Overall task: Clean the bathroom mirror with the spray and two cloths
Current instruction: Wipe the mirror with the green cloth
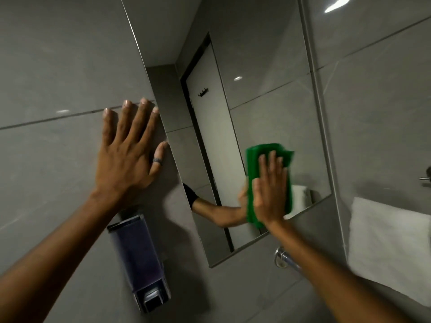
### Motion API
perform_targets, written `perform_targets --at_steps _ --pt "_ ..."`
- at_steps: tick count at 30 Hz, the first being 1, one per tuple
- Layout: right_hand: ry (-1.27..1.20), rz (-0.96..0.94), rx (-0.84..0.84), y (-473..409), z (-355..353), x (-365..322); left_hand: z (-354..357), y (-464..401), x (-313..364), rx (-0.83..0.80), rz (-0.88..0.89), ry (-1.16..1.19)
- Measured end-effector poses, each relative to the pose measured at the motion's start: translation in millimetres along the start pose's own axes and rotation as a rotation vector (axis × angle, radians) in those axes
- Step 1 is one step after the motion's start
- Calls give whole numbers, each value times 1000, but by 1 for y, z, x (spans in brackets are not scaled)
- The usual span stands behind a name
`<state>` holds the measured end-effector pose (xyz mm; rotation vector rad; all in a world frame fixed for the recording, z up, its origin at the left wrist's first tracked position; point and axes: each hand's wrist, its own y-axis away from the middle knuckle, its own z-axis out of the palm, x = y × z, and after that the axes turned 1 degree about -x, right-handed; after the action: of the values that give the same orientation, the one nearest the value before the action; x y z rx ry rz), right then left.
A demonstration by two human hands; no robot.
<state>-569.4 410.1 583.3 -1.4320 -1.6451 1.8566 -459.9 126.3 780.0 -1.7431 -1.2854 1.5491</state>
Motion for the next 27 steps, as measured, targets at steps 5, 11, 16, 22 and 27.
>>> perform_targets --at_steps 5,11,16,22,27 --pt "2 -271 -93 15 20 -126 -3 -7 -6 -38 27 25" --pt "3 -464 -88 -76 6 -174 -20 -57 -48 -40 -56 65" --pt "56 -442 -47 -163 -19 -133 -36 -85 -54 -45 -66 61" --pt "-1 -281 -19 -220 -44 -43 -31 -82 -49 -35 -72 40" --pt "-49 -33 60 -241 -63 45 -27 -81 -52 -11 -72 13"
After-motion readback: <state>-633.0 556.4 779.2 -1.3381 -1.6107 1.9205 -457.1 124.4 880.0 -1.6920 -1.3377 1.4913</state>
